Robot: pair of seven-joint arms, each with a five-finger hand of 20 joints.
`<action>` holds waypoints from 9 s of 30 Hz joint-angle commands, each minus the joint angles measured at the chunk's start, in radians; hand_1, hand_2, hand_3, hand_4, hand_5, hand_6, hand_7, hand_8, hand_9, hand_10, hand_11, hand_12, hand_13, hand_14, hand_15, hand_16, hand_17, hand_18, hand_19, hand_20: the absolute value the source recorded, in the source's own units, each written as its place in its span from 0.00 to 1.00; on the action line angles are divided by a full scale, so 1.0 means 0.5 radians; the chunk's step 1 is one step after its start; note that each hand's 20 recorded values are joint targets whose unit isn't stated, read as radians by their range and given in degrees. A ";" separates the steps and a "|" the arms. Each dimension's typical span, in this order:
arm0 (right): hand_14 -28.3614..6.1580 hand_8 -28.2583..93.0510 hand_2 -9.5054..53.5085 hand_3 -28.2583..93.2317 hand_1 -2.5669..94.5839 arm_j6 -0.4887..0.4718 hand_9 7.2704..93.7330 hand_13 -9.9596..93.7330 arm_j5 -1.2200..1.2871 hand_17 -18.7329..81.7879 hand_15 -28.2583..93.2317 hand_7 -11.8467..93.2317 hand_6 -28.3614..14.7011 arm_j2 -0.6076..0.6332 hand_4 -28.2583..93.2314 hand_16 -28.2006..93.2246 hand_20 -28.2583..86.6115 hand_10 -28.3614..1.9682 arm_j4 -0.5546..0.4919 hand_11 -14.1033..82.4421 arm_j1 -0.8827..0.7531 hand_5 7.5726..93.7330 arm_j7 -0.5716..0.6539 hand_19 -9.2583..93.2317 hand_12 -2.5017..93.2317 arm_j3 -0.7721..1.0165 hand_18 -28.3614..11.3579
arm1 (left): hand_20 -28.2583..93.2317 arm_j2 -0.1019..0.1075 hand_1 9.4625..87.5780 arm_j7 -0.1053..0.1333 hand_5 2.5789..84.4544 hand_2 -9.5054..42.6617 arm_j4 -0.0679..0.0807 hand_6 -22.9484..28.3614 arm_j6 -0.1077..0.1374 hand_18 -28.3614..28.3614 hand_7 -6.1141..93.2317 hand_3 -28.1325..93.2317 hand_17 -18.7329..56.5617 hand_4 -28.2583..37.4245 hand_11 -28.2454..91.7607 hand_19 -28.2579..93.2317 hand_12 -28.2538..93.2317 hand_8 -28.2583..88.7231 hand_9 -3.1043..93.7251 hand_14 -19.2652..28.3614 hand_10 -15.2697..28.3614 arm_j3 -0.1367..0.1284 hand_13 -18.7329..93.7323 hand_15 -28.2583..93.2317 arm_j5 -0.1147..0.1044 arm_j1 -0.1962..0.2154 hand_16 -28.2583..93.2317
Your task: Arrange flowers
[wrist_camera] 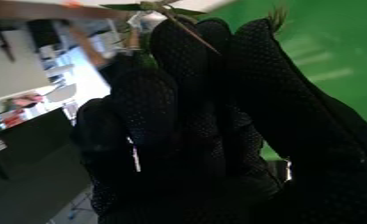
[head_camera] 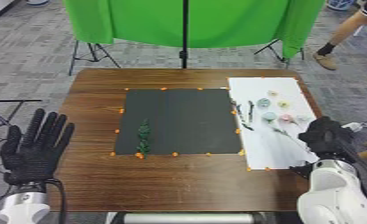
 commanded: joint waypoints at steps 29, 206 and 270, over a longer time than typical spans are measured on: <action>0.41 0.32 0.00 0.89 0.56 -0.299 0.85 0.78 0.092 0.60 0.85 0.60 0.58 -0.852 0.04 0.45 0.65 0.47 0.641 0.46 1.184 0.75 -0.053 1.00 0.49 -1.296 0.05 | 0.31 0.136 0.24 -0.143 0.49 0.41 0.065 0.62 0.085 0.70 0.13 0.84 0.18 0.00 0.34 0.46 0.30 0.17 0.43 0.69 0.70 0.135 0.41 0.40 -0.009 -0.215 0.18; 0.41 0.31 0.00 0.85 0.49 -0.833 0.90 0.85 -0.136 0.62 0.73 0.35 0.52 -0.315 0.02 0.45 0.80 0.38 0.917 0.50 1.132 0.87 -0.013 1.00 0.29 -1.020 0.00 | 0.32 0.000 0.24 -0.174 0.52 0.40 0.104 0.64 0.044 0.72 0.14 0.84 0.17 0.00 0.35 0.47 0.31 0.17 0.44 0.74 0.72 0.206 0.42 0.45 -0.029 -0.146 0.19; 0.33 0.14 0.00 0.86 0.27 -0.307 0.75 0.74 0.091 0.58 0.76 0.43 0.48 -0.176 0.07 0.42 0.78 0.24 0.434 0.48 0.848 0.71 -0.220 1.00 0.26 -0.681 0.01 | 0.32 -0.023 0.25 -0.145 0.52 0.40 0.100 0.64 0.035 0.73 0.14 0.84 0.16 0.00 0.36 0.47 0.31 0.17 0.44 0.74 0.72 0.205 0.42 0.46 -0.062 -0.142 0.19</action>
